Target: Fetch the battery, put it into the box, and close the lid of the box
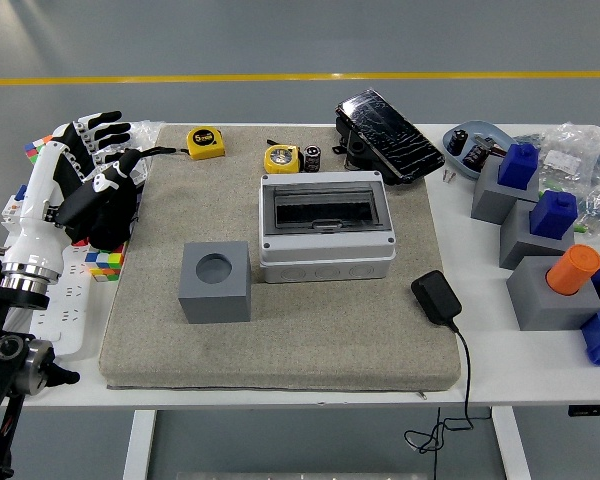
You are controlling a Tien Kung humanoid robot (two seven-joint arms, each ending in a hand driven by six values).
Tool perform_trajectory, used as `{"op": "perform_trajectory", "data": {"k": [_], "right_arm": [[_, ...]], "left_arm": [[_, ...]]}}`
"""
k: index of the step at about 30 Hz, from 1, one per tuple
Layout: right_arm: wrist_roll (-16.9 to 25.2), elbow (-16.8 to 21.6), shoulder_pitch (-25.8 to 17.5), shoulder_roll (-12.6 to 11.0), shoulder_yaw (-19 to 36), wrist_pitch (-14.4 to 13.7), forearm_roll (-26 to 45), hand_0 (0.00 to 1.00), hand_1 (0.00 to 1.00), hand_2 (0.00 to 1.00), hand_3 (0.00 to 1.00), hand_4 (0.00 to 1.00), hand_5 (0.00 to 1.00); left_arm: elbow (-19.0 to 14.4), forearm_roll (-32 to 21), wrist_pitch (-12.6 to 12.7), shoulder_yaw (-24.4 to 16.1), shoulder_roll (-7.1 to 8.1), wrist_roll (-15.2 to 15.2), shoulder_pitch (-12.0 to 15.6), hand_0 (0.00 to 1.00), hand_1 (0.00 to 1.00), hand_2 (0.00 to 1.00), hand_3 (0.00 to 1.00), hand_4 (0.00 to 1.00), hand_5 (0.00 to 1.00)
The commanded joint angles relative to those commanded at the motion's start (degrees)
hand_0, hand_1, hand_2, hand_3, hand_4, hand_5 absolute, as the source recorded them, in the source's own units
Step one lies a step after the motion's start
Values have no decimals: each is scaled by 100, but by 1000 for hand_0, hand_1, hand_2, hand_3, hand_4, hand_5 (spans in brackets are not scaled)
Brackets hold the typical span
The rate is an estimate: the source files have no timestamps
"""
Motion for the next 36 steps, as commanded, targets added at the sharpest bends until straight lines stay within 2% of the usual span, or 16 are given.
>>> {"op": "perform_trajectory", "data": {"k": [8, 13, 29, 36], "right_arm": [[-19, 0, -30, 11, 9, 3, -13, 661, 677, 686, 573, 977, 583], [-1, 0, -19, -6, -2, -26, 27, 667, 678, 686, 567, 979, 584], [8, 0, 22, -35, -83, -17, 30, 654, 675, 686, 574, 982, 584], [1, 0, 28, -55, -45, -19, -9, 656, 674, 690, 573, 960, 588]], "left_arm": [[13, -17, -23, 16, -17, -1, -34, 540, 717, 721, 734, 998, 542], [7, -115, -22, 45, -4, -159, -29, 516, 687, 697, 708, 989, 536], [56, -67, -82, 120, 28, -63, -83, 503, 670, 692, 702, 998, 540], [65, -69, -85, 147, 53, -58, -110, 500, 663, 690, 703, 969, 549]]}}
